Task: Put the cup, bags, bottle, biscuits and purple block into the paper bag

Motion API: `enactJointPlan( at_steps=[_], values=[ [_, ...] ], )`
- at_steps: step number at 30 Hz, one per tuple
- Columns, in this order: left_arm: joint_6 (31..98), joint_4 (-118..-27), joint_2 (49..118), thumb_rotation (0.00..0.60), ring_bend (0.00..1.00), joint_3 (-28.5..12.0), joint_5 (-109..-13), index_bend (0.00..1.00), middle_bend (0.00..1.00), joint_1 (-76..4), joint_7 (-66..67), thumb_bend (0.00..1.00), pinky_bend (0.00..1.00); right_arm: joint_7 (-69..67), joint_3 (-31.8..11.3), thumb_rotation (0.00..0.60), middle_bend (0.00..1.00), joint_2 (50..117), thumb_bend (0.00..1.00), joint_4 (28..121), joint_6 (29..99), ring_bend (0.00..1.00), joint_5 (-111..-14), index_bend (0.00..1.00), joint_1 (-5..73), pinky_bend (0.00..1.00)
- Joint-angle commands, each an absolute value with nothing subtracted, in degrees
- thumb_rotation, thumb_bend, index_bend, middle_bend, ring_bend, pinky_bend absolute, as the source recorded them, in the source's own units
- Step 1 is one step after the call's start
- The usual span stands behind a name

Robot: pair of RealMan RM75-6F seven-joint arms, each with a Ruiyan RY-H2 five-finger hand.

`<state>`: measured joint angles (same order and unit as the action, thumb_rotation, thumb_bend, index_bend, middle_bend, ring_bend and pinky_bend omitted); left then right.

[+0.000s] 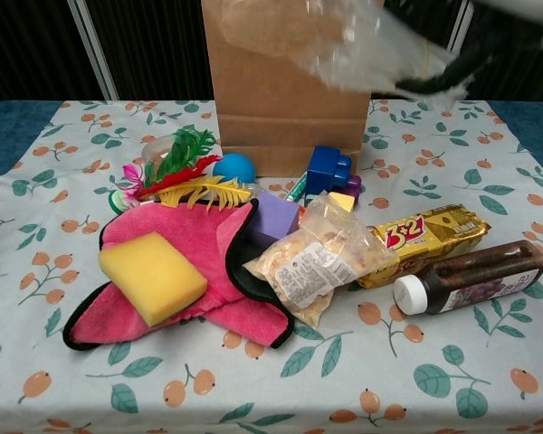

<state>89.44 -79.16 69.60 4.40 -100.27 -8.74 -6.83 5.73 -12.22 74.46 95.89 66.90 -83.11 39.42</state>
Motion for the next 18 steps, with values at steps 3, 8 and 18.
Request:
enactJointPlan(
  at_steps=[3,8,18],
  values=[
    [88.41,-80.63,69.08,0.6,0.06,4.9,-100.52,0.09,0.07,-9.05,-6.45,0.0,0.19,12.77,-25.26,0.6,0.52,59.9,0.21,114.77,70.77,0.32,-74.46,0.57,40.33,0.38],
    [88.61,-80.99,69.02,0.6,0.06,4.74,-100.53,0.09,0.07,-9.07,-6.29,0.0,0.19,14.53,-30.42,0.6,0.52,62.12,0.21,115.04,70.57,0.32,-65.25,0.57,44.73,0.38],
    [88.28,-79.74,68.78,0.6,0.06,4.32,-99.24,0.09,0.07,-9.03,-7.88,0.0,0.19,8.7,-35.91,0.6,0.51,83.8,0.22,102.45,73.78,0.32,-50.32,0.57,56.07,0.38]
  ],
)
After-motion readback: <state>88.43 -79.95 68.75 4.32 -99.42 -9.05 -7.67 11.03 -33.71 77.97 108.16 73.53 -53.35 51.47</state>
